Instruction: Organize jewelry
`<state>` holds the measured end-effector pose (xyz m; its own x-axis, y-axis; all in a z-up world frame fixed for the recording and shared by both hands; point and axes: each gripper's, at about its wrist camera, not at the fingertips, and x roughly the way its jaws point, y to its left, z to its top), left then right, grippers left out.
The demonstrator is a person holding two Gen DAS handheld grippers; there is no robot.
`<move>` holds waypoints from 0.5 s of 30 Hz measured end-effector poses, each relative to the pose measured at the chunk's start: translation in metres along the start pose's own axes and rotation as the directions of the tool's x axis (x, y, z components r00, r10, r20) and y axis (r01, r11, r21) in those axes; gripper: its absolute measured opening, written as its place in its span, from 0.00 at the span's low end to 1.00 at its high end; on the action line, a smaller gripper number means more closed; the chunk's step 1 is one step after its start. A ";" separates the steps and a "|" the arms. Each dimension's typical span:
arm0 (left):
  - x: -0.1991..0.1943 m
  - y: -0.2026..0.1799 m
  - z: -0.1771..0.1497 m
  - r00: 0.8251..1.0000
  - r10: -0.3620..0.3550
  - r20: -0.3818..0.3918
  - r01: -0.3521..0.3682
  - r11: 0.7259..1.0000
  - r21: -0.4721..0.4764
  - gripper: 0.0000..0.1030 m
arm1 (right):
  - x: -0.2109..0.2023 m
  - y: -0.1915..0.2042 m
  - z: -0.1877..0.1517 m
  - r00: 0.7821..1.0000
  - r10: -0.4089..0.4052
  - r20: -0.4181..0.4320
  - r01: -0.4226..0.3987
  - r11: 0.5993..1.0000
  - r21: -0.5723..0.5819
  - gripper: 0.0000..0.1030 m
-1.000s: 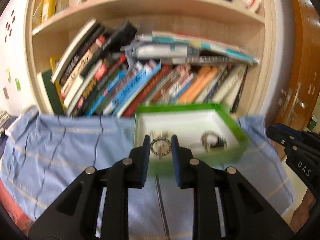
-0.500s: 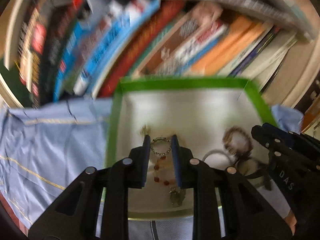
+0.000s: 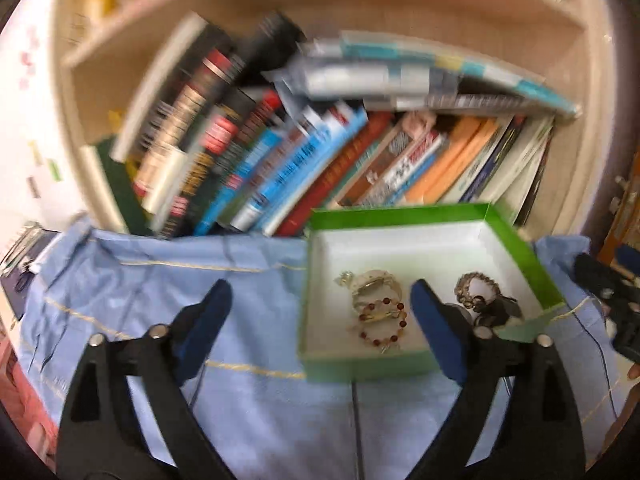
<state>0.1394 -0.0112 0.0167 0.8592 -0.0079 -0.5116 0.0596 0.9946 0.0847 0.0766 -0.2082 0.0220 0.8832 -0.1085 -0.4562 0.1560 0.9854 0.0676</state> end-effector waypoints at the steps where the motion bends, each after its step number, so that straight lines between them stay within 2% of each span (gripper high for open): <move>1: -0.018 0.002 -0.011 0.999 0.001 0.037 -0.001 1.000 -0.015 0.93 | -0.019 0.000 -0.011 0.998 -0.024 0.053 0.025 1.000 -0.014 0.97; 4: -0.040 0.003 -0.030 0.998 -0.008 0.060 0.011 0.999 -0.053 0.95 | -0.042 0.001 -0.033 0.995 -0.057 0.086 0.061 0.997 -0.045 0.97; 6: -0.051 0.002 -0.037 0.998 -0.036 0.057 0.039 0.998 -0.057 0.96 | -0.042 0.005 -0.041 0.996 -0.068 0.050 0.072 0.995 -0.071 0.97; 9: -0.061 -0.006 -0.043 0.997 -0.057 0.058 0.059 0.998 -0.029 0.96 | -0.037 0.011 -0.051 0.991 -0.131 0.005 0.130 0.984 -0.124 0.97; 11: -0.065 -0.009 -0.048 0.995 -0.079 0.053 0.080 0.997 -0.019 0.96 | -0.035 0.012 -0.055 0.993 -0.117 -0.016 0.114 0.986 -0.124 0.97; 15: -0.071 -0.010 -0.053 0.996 -0.070 0.046 0.071 0.997 -0.021 0.96 | -0.042 0.011 -0.056 0.996 -0.087 -0.013 0.085 0.991 -0.099 0.97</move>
<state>0.0504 -0.0152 0.0066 0.8756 -0.0822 -0.4760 0.1096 0.9935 0.0301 0.0164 -0.1852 -0.0078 0.8603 -0.1922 -0.4722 0.1865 0.9807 -0.0593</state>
